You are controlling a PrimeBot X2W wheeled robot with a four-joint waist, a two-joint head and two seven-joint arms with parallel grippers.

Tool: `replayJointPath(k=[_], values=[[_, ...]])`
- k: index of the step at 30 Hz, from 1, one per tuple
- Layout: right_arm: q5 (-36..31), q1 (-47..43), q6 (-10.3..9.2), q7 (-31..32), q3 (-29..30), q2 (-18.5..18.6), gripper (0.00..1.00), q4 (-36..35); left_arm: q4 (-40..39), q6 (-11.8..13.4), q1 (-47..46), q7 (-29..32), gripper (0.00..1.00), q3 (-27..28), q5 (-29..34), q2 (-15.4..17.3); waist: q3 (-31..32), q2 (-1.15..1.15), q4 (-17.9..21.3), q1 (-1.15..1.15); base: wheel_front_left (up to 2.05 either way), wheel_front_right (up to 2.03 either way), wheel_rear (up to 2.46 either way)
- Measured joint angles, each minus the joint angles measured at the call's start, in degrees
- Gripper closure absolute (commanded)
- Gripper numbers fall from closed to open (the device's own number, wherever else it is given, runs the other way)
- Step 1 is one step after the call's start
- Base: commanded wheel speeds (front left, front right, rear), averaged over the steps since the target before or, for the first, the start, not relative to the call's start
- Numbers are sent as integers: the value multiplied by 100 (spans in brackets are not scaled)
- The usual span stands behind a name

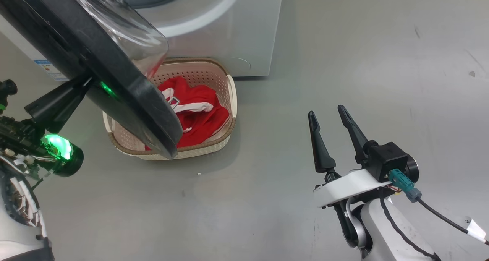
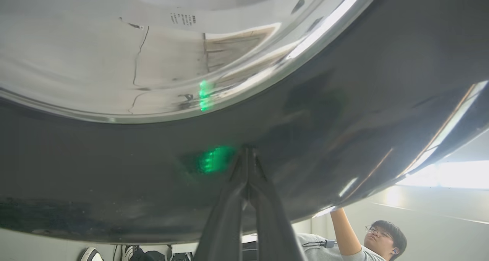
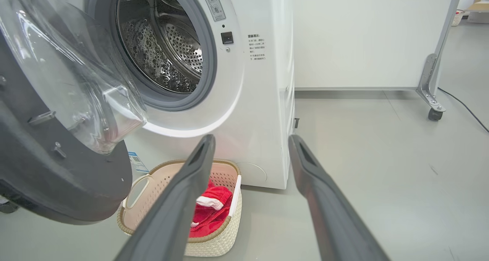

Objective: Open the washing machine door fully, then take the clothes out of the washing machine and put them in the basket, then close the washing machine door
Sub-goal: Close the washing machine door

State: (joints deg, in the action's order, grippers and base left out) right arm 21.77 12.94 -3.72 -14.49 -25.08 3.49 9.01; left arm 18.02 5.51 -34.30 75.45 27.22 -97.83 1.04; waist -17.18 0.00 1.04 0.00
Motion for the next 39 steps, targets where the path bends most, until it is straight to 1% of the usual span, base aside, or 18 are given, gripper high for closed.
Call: replayJointPath(k=[3,8,11,13,20,24,27,39], values=[[21,2,-48,0,3,0,0,-34,3,27,31,-119,100,-119,-120,2,-47,0,117,0,0,0,0],[35,3,-55,0,44,-2,0,-91,23,52,35,-271,100,-419,-411,-2,-115,0,244,0,0,0,0],[35,3,-57,0,48,-3,0,-108,22,57,36,-359,100,-557,-468,-5,-140,0,270,0,0,0,0],[35,3,-104,0,52,-4,0,-121,14,58,46,-436,100,-615,-505,-4,-147,0,274,0,0,0,0],[35,3,-107,0,52,-7,0,-135,-16,73,139,-655,100,-872,-712,-4,-163,0,257,0,0,0,0],[34,3,-108,0,53,-7,0,-135,-35,74,206,-724,100,-951,-738,-4,-167,0,241,0,0,0,0],[33,3,-147,0,52,-8,0,-136,-77,74,250,-805,100,-1051,-757,-3,-170,0,224,0,0,0,0],[33,3,-148,0,33,-8,0,-145,-253,75,355,-1105,100,-1291,-855,-2,-181,0,217,0,0,0,0]])
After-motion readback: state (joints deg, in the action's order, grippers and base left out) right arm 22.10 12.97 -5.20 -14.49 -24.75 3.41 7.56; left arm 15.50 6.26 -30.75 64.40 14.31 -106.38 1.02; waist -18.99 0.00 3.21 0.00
